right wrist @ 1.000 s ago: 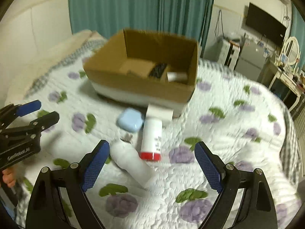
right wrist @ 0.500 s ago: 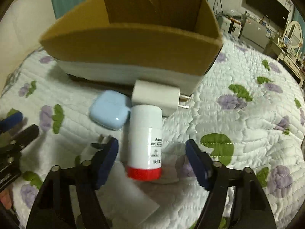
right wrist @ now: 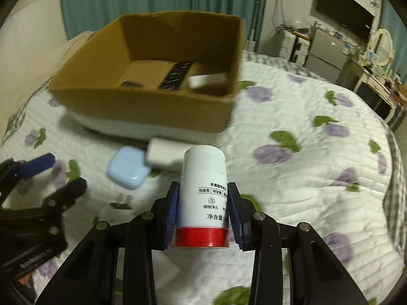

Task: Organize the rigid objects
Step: 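Grasp the blue earbud case with the left tool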

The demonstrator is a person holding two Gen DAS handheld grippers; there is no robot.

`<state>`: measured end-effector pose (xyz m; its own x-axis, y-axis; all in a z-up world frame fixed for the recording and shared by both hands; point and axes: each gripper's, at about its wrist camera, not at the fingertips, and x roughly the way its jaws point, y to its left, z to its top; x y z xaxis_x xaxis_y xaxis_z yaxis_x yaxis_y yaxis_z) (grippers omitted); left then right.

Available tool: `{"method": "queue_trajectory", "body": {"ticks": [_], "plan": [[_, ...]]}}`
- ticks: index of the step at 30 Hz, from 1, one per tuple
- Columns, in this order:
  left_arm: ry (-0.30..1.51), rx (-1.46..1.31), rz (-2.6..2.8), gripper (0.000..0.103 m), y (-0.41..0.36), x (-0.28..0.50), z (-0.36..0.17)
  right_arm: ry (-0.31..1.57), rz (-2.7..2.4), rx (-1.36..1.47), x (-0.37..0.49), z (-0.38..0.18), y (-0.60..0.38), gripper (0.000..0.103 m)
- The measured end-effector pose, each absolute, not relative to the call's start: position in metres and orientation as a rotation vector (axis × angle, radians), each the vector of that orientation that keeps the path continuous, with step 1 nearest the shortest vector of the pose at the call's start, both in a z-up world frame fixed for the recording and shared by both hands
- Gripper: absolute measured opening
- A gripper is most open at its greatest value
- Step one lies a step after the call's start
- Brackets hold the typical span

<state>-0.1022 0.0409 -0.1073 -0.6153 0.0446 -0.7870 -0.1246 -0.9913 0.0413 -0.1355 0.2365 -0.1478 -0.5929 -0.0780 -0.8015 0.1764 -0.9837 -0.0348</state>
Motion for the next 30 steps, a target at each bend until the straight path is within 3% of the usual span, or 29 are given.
{"method": "queue_trajectory", "body": {"ticks": [15, 18, 30], "plan": [[0.239, -1.373, 2.623, 0.068, 0.091, -0.156, -0.142, 0.059, -2.663, 1.414, -0.158, -0.164, 0.253, 0.036], [0.246, -1.353, 2.618, 0.053, 0.091, -0.152, -0.142, 0.059, -2.664, 1.414, -0.156, -0.165, 0.254, 0.036], [0.223, -1.213, 2.694, 0.052, 0.077, -0.104, -0.084, 0.130, -2.711, 1.309, -0.131, -0.122, 0.245, 0.036]]}}
